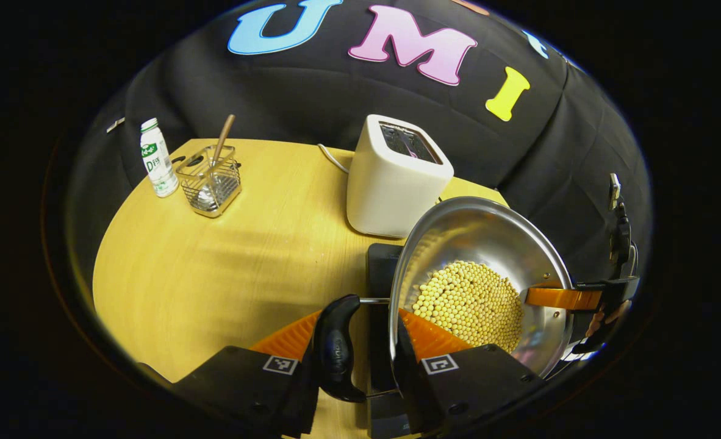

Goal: First push the handle of the pot to place it horizontally, then grasp the pot with both hands and set it on the induction cooktop.

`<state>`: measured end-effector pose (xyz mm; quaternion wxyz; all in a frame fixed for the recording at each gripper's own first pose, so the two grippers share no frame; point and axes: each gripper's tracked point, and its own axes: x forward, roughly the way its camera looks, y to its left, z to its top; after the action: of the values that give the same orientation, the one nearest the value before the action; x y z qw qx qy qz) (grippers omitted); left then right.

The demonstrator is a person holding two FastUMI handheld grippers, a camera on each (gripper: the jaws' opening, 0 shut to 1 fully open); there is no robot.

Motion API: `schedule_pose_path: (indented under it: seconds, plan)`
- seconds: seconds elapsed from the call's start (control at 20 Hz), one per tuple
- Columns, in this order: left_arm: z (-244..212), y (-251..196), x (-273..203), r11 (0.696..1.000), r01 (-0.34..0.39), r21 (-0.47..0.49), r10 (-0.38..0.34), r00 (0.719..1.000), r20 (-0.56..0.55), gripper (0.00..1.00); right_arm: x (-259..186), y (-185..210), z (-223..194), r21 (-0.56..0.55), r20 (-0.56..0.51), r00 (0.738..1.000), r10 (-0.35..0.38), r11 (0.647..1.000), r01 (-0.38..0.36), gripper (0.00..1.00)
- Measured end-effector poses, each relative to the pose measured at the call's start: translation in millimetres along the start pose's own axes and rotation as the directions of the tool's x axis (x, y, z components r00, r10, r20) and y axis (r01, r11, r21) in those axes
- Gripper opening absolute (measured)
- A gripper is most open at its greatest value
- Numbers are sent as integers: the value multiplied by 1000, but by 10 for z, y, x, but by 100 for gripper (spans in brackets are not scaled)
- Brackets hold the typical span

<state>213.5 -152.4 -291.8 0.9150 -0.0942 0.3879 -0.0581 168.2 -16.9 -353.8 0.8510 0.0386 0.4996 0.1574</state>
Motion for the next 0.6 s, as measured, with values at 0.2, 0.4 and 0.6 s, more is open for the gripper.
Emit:
schedule_pose_path:
  seconds: [0.2,0.4,0.6]
  plan:
    - [-62,-67,133,1000,1,-5,-1,1000,-11,59,66,-126,-11,6,-10,1000,-2,1000,2,59]
    - [-102,-117,232,1000,1,-2,-2,1000,-25,59,116,-210,-59,19,-29,1000,-2,1000,3,59]
    - [-98,-143,279,1000,0,13,1,1000,-29,59,178,-227,-76,38,-40,999,5,999,-3,59]
